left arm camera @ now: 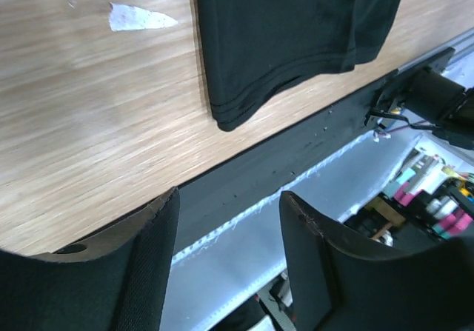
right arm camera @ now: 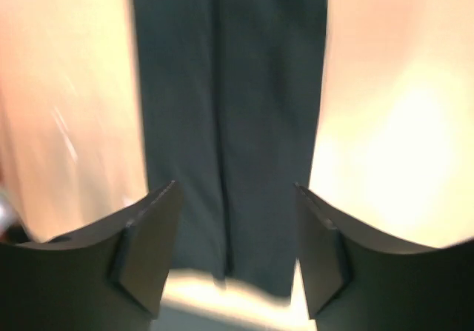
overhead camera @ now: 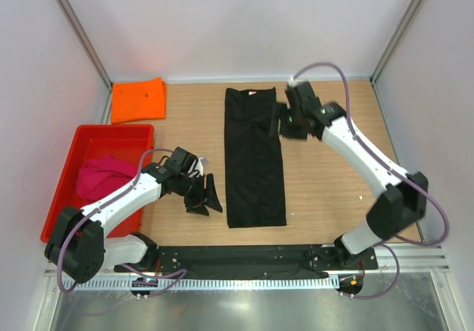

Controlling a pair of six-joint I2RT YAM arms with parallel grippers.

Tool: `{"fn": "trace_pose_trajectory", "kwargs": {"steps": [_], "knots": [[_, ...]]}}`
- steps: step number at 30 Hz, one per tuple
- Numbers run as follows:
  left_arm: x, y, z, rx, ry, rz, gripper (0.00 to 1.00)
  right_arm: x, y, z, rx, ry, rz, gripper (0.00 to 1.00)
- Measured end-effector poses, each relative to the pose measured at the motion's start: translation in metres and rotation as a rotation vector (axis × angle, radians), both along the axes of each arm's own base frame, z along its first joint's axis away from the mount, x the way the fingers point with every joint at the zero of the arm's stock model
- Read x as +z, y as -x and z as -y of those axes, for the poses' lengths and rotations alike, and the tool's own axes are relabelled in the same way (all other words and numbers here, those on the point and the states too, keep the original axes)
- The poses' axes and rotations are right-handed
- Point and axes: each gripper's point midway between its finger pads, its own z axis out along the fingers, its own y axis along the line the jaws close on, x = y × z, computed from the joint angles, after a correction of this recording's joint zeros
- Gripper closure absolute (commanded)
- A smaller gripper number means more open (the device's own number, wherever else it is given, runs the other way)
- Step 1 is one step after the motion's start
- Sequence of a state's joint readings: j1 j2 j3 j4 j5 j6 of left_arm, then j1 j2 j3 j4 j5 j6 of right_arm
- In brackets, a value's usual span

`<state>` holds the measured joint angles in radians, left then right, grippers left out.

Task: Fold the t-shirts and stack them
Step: Fold the tshirt

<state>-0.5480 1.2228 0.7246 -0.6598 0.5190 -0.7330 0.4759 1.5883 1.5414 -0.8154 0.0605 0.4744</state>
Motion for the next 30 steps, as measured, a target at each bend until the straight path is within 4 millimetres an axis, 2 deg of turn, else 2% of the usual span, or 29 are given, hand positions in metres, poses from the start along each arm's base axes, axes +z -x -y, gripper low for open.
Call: {"fn": "trace_pose_trajectory", "kwargs": {"steps": [5,8,10,14,21,24,30], "knots": [[-0.013,0.009,0.006,0.043,0.047,-0.080,0.46,-0.098,0.129,0.024,-0.016,-0.073,-0.322,0.37],[-0.025,0.016,0.006,0.092,0.057,-0.132,0.44,-0.124,0.185,0.037,-0.051,-0.142,-0.411,0.35],[-0.032,0.020,0.006,0.126,0.058,-0.166,0.43,-0.127,0.204,0.040,-0.062,-0.200,-0.410,0.35],[-0.040,0.017,0.008,0.176,0.046,-0.205,0.47,-0.137,0.220,0.036,-0.061,-0.264,-0.440,0.37],[-0.063,0.012,0.021,0.193,-0.056,-0.245,0.55,-0.157,0.224,0.037,-0.068,-0.216,-0.524,0.46],[-0.065,0.009,0.031,0.183,-0.078,-0.229,0.55,-0.161,0.225,0.038,-0.059,-0.201,-0.536,0.47],[-0.068,0.007,0.036,0.216,-0.094,-0.241,0.51,-0.164,0.226,0.036,-0.041,-0.212,-0.537,0.48]]}}
